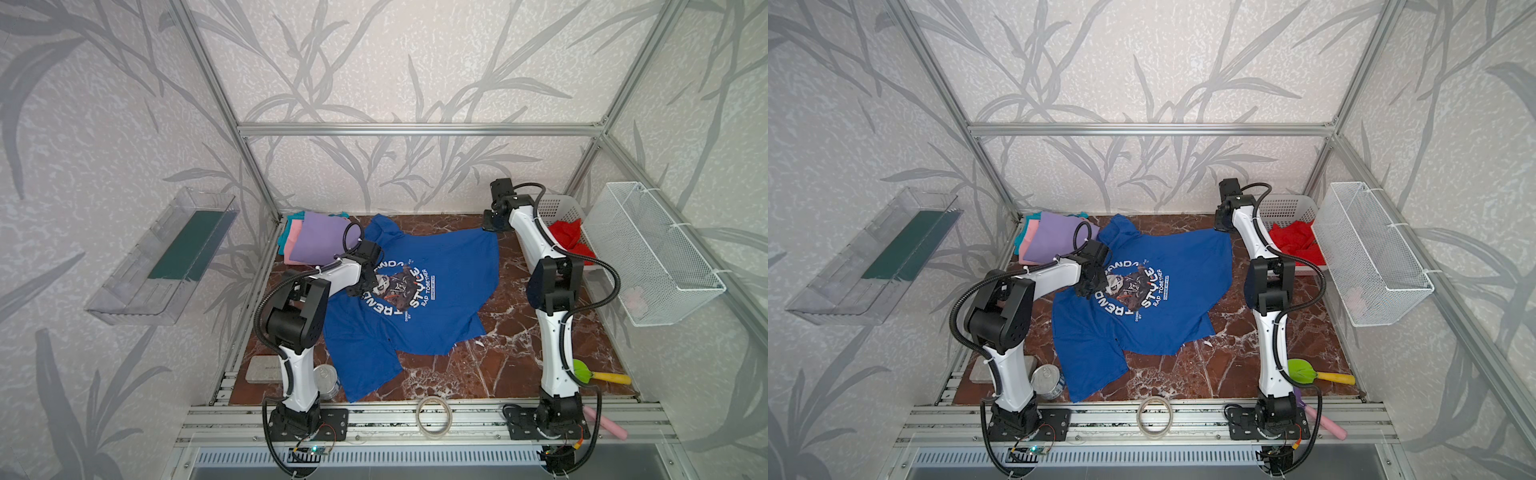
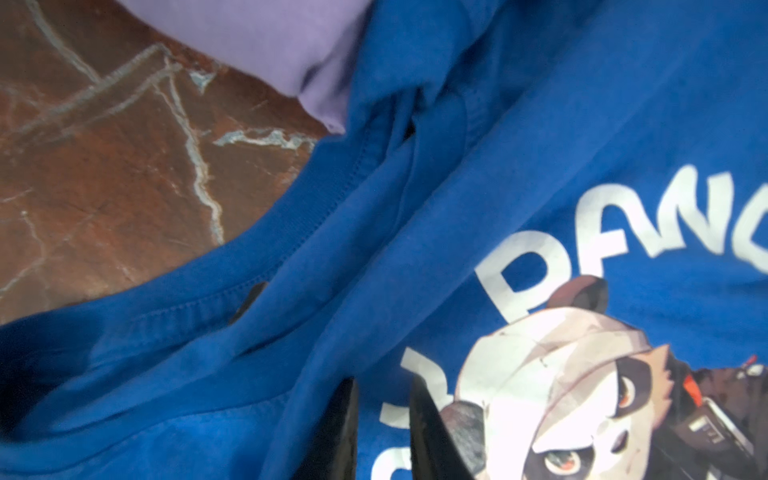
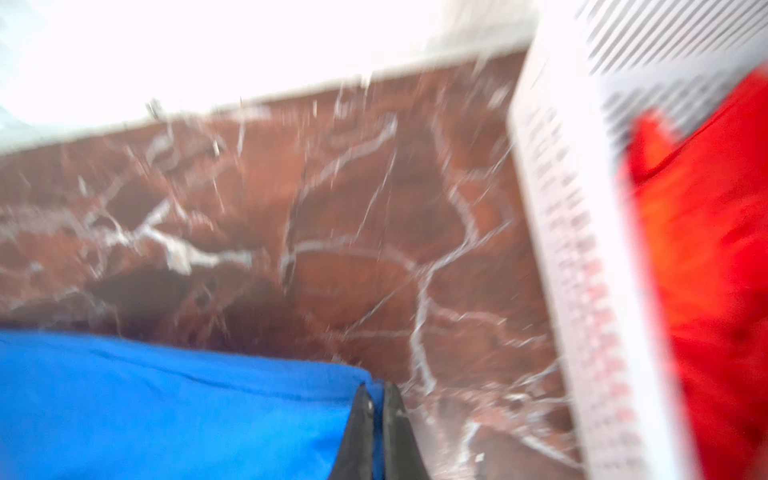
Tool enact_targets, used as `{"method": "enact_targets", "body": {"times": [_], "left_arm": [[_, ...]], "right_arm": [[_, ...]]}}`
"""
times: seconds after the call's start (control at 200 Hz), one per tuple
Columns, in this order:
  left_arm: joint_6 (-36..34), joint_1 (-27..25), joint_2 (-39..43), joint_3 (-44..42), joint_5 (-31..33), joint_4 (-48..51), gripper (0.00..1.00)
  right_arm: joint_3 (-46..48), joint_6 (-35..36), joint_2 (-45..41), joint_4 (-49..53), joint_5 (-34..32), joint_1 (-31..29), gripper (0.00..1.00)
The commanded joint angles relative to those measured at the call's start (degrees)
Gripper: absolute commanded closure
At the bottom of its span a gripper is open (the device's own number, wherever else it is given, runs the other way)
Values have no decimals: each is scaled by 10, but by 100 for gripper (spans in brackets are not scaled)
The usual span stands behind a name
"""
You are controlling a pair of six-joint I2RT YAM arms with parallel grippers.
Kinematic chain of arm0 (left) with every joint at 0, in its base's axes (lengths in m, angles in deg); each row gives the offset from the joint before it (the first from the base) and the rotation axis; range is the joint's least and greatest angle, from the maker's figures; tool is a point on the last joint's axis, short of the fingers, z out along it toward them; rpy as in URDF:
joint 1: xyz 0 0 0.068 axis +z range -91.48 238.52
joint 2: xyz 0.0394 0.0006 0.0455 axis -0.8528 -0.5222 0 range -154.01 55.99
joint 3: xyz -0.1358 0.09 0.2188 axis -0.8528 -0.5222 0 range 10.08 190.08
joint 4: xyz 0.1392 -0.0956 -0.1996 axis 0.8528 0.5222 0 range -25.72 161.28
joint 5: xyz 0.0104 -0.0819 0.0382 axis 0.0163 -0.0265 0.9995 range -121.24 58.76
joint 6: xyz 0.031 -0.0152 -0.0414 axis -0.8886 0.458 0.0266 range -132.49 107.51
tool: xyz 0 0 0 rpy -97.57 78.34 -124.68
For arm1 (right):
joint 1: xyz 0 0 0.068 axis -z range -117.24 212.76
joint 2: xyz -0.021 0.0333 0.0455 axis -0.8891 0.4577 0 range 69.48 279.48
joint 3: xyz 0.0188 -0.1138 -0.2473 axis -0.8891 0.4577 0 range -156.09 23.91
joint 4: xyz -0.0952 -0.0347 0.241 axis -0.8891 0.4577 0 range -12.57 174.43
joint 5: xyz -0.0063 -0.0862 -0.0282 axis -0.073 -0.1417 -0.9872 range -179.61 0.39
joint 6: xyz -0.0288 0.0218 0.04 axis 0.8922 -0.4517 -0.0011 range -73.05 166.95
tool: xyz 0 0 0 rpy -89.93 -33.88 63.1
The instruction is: Fold and stack the t-shirts
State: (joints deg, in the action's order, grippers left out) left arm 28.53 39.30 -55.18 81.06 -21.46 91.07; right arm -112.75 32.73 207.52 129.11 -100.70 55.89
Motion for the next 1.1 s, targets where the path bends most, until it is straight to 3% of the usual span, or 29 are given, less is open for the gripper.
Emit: {"method": "enact_targets", "body": {"times": [0.0, 0.065, 0.135, 0.35, 0.74, 0.885, 1.095], "left_arm": [[7, -3, 0, 1, -16, 25, 76], [7, -4, 0, 6, -21, 26, 76], [7, -5, 0, 16, -26, 32, 76], [4, -25, 13, 51, -34, 52, 73], [-3, -58, 122, 77, -25, 111, 71], [-2, -60, 191, 19, -35, 104, 70], [6, -73, 283, -94, -27, 107, 70]], "right_arm": [[-41, 34, 37, 44, -59, 2, 87], [-57, 34, 49, 47, -66, 2, 56], [-79, 30, 60, 68, -59, 2, 46], [10, 14, -3, 63, -18, -13, 46], [656, -51, -417, -145, 116, -90, 43], [814, -75, -510, -165, 150, -111, 42], [929, -117, -527, -224, 198, -145, 47]]}}
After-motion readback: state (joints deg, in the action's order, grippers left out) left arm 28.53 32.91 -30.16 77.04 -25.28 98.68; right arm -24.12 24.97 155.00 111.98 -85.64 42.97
